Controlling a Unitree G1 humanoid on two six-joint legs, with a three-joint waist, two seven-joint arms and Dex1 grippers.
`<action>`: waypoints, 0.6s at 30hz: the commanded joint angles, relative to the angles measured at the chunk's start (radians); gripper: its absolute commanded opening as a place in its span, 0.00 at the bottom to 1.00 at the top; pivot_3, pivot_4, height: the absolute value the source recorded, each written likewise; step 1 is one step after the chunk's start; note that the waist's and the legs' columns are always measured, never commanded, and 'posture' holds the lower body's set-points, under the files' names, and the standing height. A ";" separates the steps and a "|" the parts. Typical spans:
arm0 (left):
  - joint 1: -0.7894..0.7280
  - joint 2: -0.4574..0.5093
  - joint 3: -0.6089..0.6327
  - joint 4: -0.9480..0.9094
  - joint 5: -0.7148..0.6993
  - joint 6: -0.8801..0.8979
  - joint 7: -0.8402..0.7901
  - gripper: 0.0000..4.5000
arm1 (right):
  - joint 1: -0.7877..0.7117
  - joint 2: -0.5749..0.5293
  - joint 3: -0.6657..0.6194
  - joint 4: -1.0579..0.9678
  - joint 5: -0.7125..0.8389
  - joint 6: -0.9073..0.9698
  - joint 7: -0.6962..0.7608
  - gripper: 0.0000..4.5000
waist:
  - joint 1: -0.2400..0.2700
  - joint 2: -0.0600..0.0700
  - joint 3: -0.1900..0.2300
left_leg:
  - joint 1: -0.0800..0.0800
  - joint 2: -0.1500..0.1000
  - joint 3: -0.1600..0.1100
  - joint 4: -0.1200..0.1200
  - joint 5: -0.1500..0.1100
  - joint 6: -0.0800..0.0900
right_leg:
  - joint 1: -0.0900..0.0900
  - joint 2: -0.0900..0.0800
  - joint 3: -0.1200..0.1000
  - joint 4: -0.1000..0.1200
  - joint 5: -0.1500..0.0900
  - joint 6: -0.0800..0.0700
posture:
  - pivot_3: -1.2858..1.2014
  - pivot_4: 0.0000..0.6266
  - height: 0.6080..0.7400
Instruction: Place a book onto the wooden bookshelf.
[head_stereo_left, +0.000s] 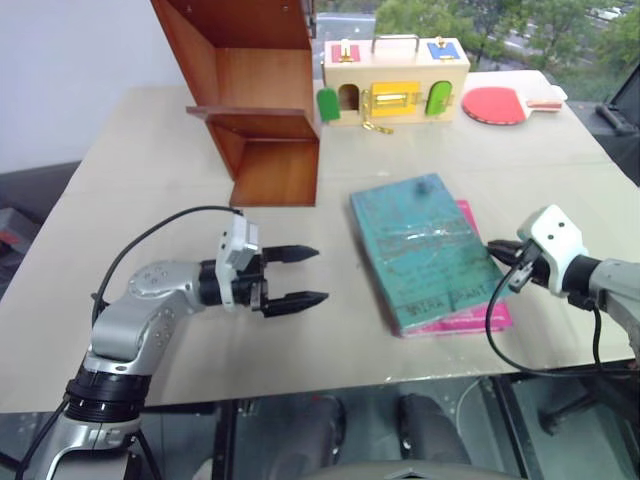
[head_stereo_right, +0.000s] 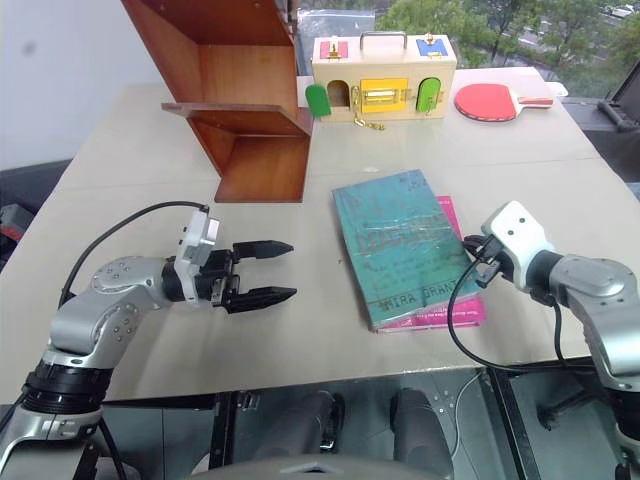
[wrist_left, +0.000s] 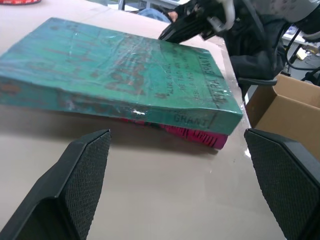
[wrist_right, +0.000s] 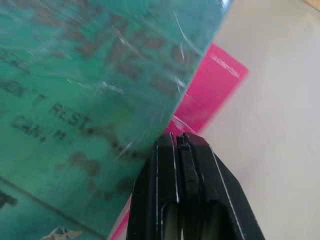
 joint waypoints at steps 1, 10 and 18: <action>-0.005 0.000 0.004 0.003 0.012 -0.001 0.008 1.00 | -0.003 0.007 -0.045 -0.053 0.025 0.016 -0.021 0.03 | 0.001 0.000 0.000 | 0.000 0.000 0.000 0.000 0.000 0.000 | 0.000 0.000 0.000 0.000 0.000 0.000 | 0.52 0.24 1.00; -0.145 -0.086 -0.041 0.068 -0.098 0.417 0.191 1.00 | 0.115 0.009 -0.187 -0.159 0.081 0.036 -0.042 0.03 | 0.011 0.000 0.000 | -0.001 0.000 -0.001 0.001 0.000 0.000 | 0.000 0.000 -0.002 0.000 0.000 0.000 | 0.52 0.24 1.00; -0.289 -0.223 0.032 0.244 -0.234 0.792 0.347 1.00 | 0.385 0.089 -0.565 -0.501 0.379 0.084 0.004 0.58 | 0.023 -0.001 0.000 | -0.001 0.001 -0.003 0.002 0.000 0.000 | 0.000 0.005 -0.002 0.001 0.000 0.000 | 0.52 0.24 1.00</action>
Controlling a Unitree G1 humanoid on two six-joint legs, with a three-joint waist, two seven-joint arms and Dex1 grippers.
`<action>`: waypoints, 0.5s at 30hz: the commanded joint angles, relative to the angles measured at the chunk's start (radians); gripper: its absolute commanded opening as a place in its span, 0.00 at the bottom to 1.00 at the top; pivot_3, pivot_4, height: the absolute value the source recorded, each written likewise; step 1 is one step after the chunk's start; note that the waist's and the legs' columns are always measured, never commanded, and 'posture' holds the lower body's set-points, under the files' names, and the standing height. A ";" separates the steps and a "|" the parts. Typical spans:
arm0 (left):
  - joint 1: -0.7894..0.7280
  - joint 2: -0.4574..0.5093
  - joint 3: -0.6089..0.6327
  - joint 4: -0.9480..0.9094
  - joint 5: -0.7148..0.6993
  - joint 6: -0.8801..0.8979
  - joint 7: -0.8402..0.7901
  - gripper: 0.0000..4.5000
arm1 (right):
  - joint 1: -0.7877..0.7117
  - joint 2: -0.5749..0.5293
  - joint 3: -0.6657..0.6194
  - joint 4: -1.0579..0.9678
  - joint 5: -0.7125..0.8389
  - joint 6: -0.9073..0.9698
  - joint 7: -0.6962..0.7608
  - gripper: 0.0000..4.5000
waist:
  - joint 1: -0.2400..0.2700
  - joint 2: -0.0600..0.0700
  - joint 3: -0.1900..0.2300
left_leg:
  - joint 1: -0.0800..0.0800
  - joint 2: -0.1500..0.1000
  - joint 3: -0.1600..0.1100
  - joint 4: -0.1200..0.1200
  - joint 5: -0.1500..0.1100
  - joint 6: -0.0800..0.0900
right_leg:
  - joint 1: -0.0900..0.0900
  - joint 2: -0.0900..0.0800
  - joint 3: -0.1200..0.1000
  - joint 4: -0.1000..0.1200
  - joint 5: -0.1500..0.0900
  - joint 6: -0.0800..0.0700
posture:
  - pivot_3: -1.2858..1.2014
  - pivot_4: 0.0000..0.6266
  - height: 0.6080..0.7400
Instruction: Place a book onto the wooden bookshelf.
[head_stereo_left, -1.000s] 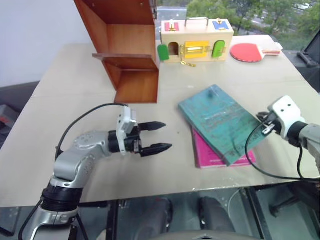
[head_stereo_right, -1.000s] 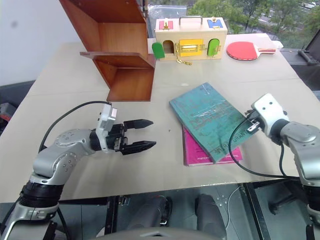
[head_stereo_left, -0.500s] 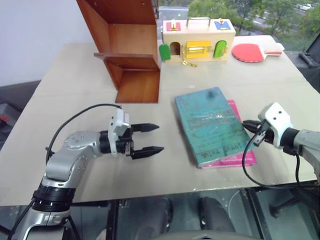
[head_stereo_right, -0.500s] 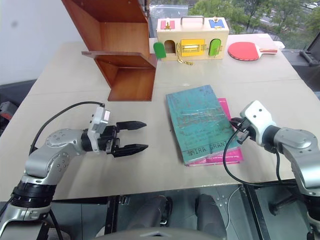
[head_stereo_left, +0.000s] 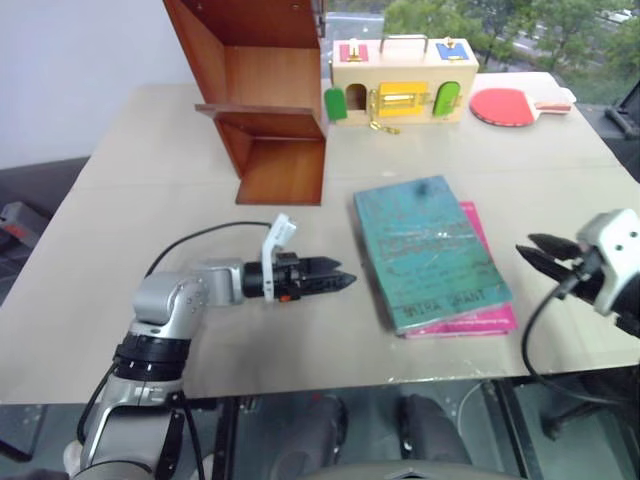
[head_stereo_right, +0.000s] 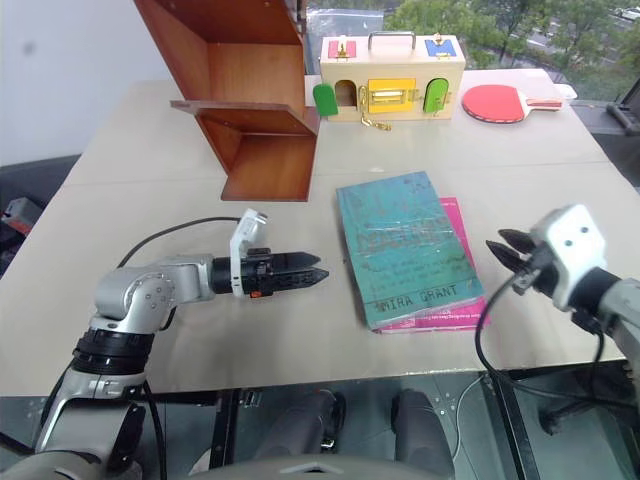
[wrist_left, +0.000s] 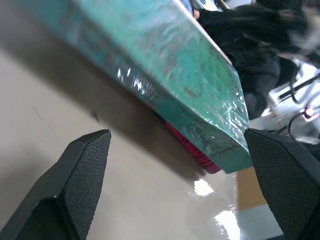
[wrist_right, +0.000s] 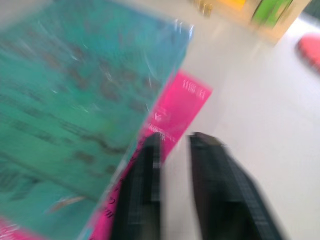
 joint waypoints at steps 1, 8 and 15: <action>-0.081 -0.069 0.083 0.088 -0.073 0.131 0.081 1.00 | 0.152 0.037 -0.172 -0.215 0.204 0.035 0.029 0.67 | 0.006 -0.001 0.000 | 0.000 0.000 0.000 0.001 0.000 0.000 | 0.000 0.000 0.000 0.001 0.000 0.000 | 0.52 0.24 1.00; -0.186 -0.245 0.168 0.256 -0.071 0.212 0.249 1.00 | 0.455 0.010 -0.179 -0.300 0.320 -0.232 -0.018 0.67 | 0.007 -0.002 -0.001 | 0.007 0.000 -0.002 0.008 -0.004 0.006 | 0.013 -0.001 -0.002 -0.003 0.000 0.001 | 0.52 0.24 1.00; -0.264 -0.404 0.241 0.395 -0.053 0.230 0.395 1.00 | 0.569 -0.089 -0.060 -0.300 0.301 -0.418 -0.135 0.67 | 0.009 -0.005 0.000 | 0.009 -0.001 -0.003 0.009 -0.003 0.003 | 0.016 -0.005 -0.004 -0.003 0.000 0.002 | 0.52 0.24 1.00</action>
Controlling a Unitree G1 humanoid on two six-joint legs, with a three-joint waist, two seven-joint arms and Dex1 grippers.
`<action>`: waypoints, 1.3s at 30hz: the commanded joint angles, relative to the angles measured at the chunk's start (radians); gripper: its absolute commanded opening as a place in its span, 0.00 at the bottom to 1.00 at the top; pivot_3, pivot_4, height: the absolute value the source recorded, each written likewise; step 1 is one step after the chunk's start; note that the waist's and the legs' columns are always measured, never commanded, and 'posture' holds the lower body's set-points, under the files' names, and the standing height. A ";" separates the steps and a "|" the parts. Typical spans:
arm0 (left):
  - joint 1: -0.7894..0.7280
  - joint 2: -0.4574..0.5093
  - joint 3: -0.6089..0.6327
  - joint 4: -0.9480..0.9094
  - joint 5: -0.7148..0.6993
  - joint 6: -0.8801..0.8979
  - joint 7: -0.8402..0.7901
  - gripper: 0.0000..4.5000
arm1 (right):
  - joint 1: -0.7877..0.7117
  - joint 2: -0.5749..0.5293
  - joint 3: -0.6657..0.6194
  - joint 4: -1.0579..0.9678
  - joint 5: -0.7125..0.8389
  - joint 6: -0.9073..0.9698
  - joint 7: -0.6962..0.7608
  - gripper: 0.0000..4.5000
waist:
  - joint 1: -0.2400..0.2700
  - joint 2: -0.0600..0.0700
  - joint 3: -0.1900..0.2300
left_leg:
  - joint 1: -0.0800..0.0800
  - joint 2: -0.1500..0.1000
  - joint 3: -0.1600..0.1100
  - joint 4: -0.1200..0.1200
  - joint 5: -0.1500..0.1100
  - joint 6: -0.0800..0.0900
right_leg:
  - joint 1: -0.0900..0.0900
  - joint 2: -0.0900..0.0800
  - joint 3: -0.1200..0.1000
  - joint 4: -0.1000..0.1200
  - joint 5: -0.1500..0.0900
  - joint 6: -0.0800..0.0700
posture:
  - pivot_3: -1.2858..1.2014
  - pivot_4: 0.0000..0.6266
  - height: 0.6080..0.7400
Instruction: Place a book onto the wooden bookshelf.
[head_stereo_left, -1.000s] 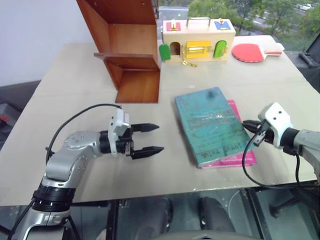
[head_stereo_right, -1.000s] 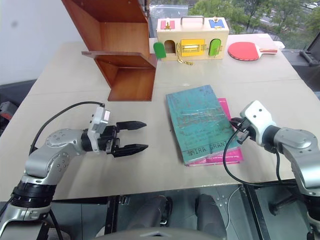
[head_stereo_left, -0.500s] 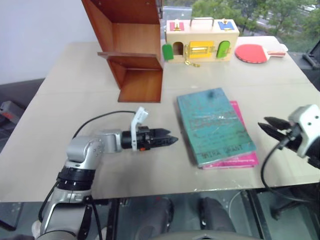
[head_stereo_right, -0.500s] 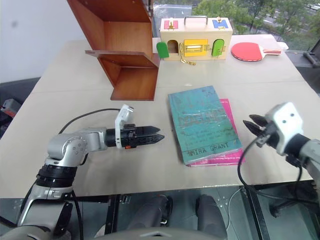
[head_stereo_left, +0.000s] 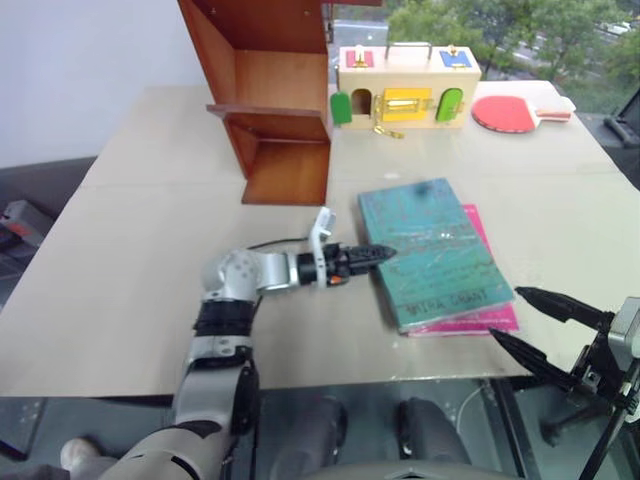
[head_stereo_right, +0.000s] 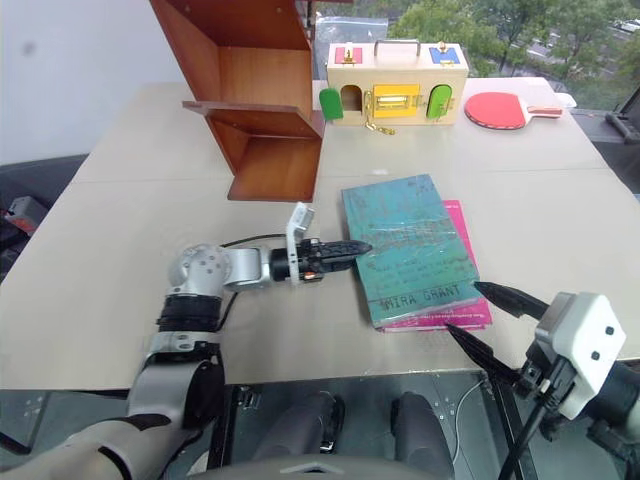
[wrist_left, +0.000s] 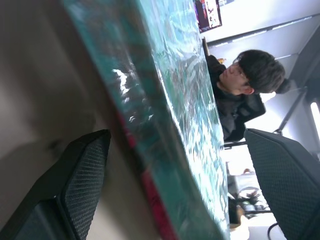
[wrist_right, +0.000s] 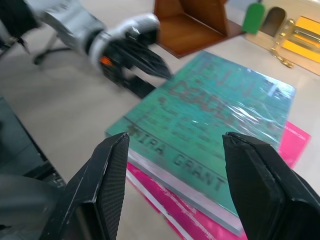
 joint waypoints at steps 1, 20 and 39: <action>-0.048 -0.047 0.048 0.056 0.003 -0.002 0.061 1.00 | 0.015 -0.049 0.035 -0.022 -0.003 -0.088 -0.069 0.67 | 0.000 0.000 0.000 | 0.000 0.000 0.000 0.000 0.000 0.000 | 0.000 0.000 0.000 0.000 0.000 0.000 | 0.52 0.24 1.00; -0.068 -0.039 0.125 0.072 -0.019 0.034 0.075 0.02 | -0.054 -0.140 0.120 -0.022 -0.008 -0.080 -0.197 0.68 | 0.001 -0.003 0.001 | -0.002 0.000 -0.002 0.002 0.000 -0.001 | 0.000 0.000 -0.002 0.000 0.000 0.000 | 0.52 0.24 1.00; -0.326 0.381 -0.328 -0.402 0.563 -1.269 -0.617 0.02 | -0.185 -0.042 0.033 0.006 0.057 -0.014 -0.171 0.68 | 0.022 -0.005 0.002 | -0.009 0.000 -0.006 0.002 -0.001 -0.001 | -0.001 -0.001 -0.003 -0.010 0.000 0.000 | 0.52 0.24 1.00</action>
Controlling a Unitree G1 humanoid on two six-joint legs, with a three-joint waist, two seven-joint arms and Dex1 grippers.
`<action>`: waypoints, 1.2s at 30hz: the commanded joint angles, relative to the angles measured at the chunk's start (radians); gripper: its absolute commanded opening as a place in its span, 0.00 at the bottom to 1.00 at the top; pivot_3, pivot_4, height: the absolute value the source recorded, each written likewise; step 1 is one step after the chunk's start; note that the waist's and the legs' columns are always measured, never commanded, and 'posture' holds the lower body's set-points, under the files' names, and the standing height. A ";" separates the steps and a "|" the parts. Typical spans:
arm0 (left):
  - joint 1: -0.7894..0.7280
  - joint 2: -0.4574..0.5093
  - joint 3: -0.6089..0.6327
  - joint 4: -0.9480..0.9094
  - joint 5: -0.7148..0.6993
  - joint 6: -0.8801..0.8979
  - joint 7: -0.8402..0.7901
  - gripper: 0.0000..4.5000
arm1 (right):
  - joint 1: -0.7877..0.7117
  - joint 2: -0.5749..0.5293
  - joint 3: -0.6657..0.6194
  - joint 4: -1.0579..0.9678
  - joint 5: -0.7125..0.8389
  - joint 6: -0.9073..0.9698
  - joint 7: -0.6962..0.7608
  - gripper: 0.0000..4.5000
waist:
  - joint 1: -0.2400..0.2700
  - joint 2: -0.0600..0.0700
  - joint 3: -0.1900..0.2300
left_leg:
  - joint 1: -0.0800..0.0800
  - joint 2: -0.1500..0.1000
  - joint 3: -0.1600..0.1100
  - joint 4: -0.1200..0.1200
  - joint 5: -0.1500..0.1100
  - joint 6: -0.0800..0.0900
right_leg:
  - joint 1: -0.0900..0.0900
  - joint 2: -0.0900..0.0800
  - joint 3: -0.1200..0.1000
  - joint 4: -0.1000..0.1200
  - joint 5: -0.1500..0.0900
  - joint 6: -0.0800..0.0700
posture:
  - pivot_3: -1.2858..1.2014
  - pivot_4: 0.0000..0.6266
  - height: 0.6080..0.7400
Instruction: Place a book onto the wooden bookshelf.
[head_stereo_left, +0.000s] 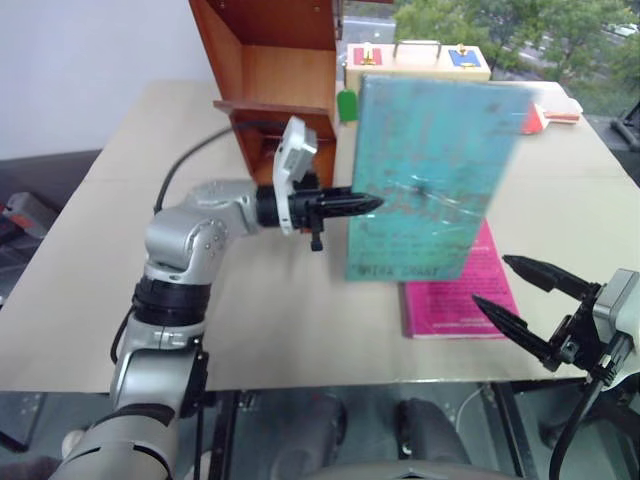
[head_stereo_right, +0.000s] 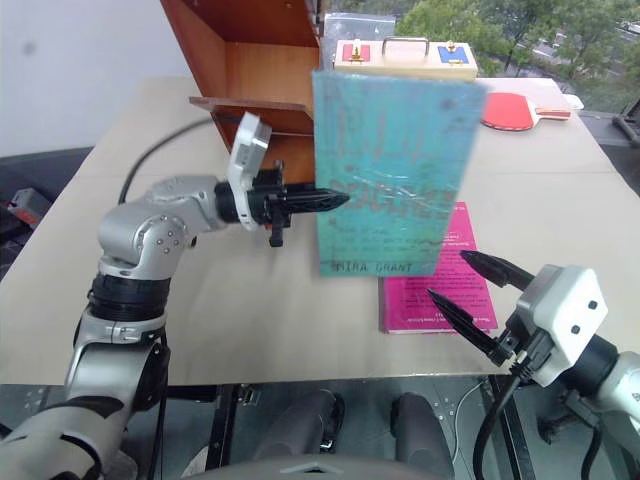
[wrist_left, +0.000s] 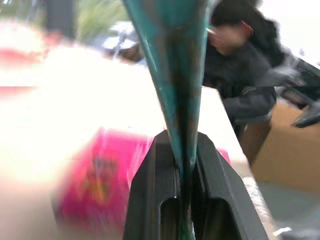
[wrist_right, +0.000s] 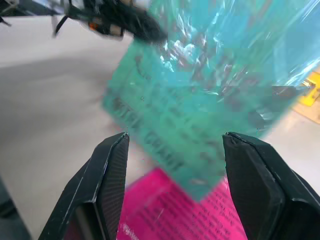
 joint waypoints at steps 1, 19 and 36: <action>-0.220 0.055 -0.071 0.111 0.342 -0.585 -0.015 0.02 | -0.012 0.016 -0.071 0.011 0.014 0.005 0.015 0.68 | 0.007 0.000 0.000 | 0.000 0.000 0.000 0.000 0.000 0.000 | 0.000 0.000 0.000 -0.002 0.001 0.000 | 0.52 0.24 1.00; -0.859 0.256 -0.309 1.006 0.946 -0.848 -0.027 0.02 | -0.418 -0.018 0.114 0.200 -0.120 0.027 0.058 0.68 | -0.025 -0.002 0.011 | -0.001 0.000 0.004 0.002 -0.003 0.006 | -0.001 0.008 -0.001 -0.001 0.001 0.004 | 0.52 0.24 1.00; -0.779 0.284 -0.374 0.923 1.057 -0.770 -0.201 0.02 | -0.798 -0.089 0.229 0.306 -0.173 0.218 0.044 0.68 | -0.046 -0.001 0.013 | 0.001 0.000 0.005 0.004 -0.006 0.010 | -0.002 0.008 0.001 0.007 0.003 0.006 | 0.52 0.24 1.00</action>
